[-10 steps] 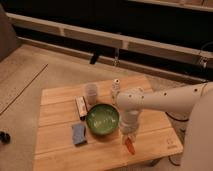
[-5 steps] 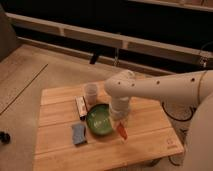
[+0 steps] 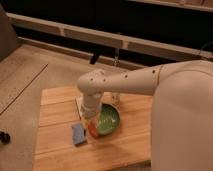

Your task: Place the pepper on the white sponge

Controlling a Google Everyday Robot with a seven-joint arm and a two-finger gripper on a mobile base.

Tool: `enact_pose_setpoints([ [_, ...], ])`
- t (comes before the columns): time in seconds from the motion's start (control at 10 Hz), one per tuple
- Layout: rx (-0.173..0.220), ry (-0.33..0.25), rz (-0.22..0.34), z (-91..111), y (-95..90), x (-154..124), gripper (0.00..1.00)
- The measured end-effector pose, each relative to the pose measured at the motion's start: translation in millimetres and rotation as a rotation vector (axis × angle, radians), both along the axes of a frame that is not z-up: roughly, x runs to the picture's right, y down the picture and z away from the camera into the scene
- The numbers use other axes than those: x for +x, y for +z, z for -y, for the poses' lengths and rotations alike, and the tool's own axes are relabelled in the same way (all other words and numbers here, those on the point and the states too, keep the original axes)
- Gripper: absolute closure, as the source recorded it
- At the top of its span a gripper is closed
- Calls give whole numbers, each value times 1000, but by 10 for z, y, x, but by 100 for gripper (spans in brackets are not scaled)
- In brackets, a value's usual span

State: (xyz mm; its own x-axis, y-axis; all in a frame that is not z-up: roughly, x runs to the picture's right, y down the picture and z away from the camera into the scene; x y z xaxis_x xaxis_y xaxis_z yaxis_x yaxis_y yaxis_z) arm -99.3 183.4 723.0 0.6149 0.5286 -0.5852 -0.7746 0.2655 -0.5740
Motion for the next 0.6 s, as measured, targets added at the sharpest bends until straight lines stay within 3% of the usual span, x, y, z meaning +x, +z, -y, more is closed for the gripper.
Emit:
enact_pose_setpoints([
  [0.6,-9,3,13,-13,14,-58,100],
])
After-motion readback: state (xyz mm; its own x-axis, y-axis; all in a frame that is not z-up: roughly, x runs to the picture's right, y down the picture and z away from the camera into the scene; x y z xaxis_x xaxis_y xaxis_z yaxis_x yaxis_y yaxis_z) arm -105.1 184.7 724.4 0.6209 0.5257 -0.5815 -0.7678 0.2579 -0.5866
